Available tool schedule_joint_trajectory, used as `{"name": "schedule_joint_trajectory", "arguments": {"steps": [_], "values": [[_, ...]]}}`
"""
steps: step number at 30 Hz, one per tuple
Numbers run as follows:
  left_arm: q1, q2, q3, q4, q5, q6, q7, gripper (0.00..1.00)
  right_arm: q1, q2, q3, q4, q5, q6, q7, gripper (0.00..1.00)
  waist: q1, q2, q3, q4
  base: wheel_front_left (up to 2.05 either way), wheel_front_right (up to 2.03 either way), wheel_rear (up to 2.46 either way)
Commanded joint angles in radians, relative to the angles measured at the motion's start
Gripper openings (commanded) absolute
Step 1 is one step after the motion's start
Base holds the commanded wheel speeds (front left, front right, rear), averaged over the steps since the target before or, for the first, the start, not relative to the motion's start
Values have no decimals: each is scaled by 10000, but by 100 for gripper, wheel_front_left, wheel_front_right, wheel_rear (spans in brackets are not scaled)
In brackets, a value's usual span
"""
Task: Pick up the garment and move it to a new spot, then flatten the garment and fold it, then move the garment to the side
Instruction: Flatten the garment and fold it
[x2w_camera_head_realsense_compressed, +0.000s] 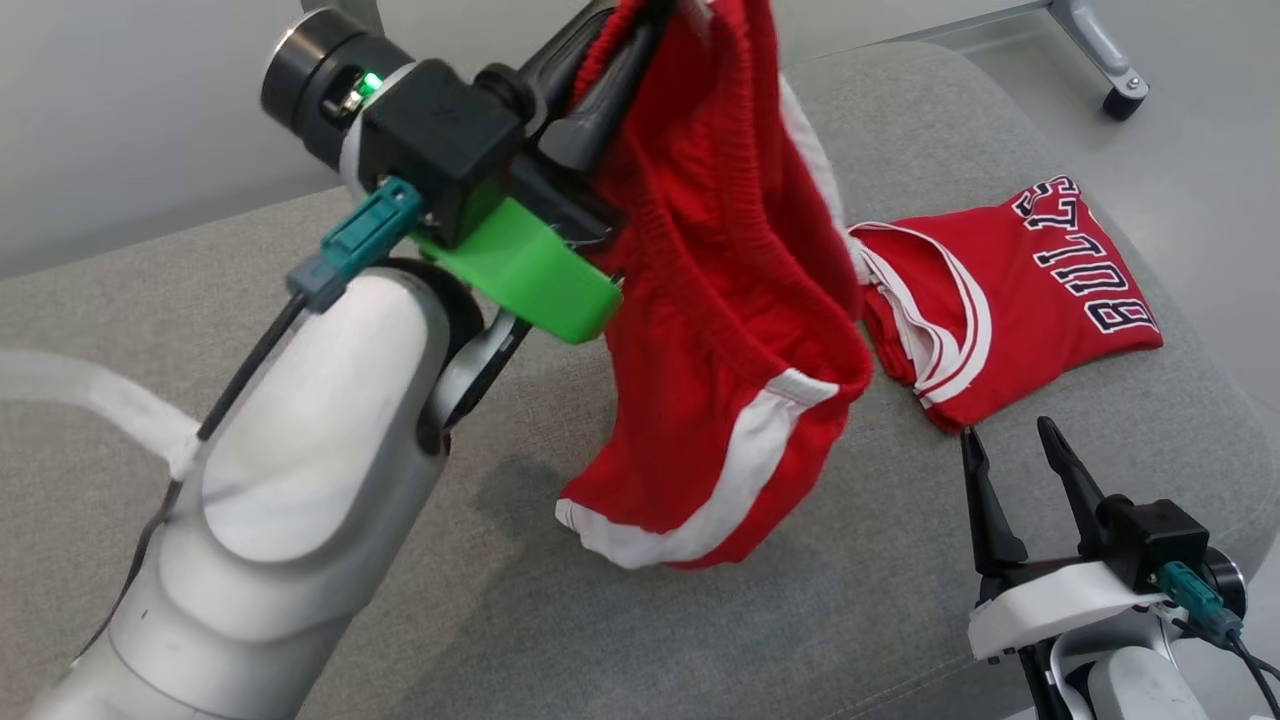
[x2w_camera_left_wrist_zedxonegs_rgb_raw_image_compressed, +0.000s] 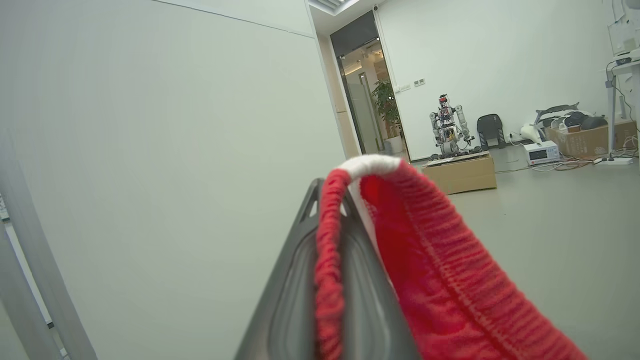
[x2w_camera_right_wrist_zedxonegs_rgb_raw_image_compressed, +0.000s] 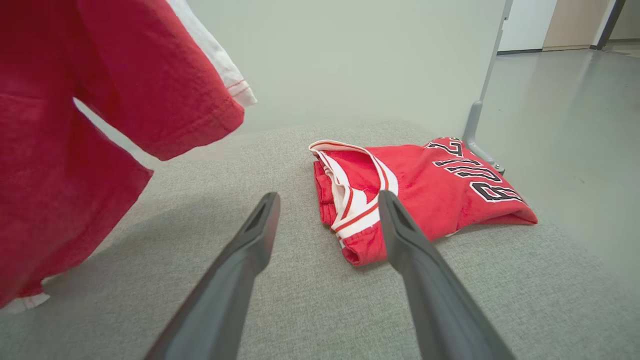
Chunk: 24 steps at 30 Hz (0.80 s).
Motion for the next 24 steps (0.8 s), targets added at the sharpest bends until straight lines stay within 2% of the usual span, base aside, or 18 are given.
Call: {"name": "schedule_joint_trajectory", "arguments": {"steps": [1,3,10,13,16,24], "values": [[541,303,-174,-68,-180,-30,-197,0,67,-11,-65,10,71,-16,1,100,0,-1,-3,-18,0,0,0],[878,530,-323,-120,-358,-39,-354,0,109,-11,-75,15,95,-16,1,100,0,-1,18,-17,0,0,0],[3772,2526,-1459,-596,-1001,-43,-1640,0,260,-11,-275,26,231,-16,1,100,0,-1,206,208,0,0,0],[4991,3040,-1518,-915,-1029,-33,-1900,0,349,-10,-413,49,122,-16,1,100,0,-1,256,469,0,0,0],[5950,3226,-1467,-1179,-837,14,-1987,0,392,-10,-543,103,29,-16,1,100,0,-1,292,841,0,0,0],[7316,2815,-930,-1451,95,-39,-1980,0,140,-10,-418,224,-78,-16,1,100,0,-1,331,1713,0,0,0]]}}
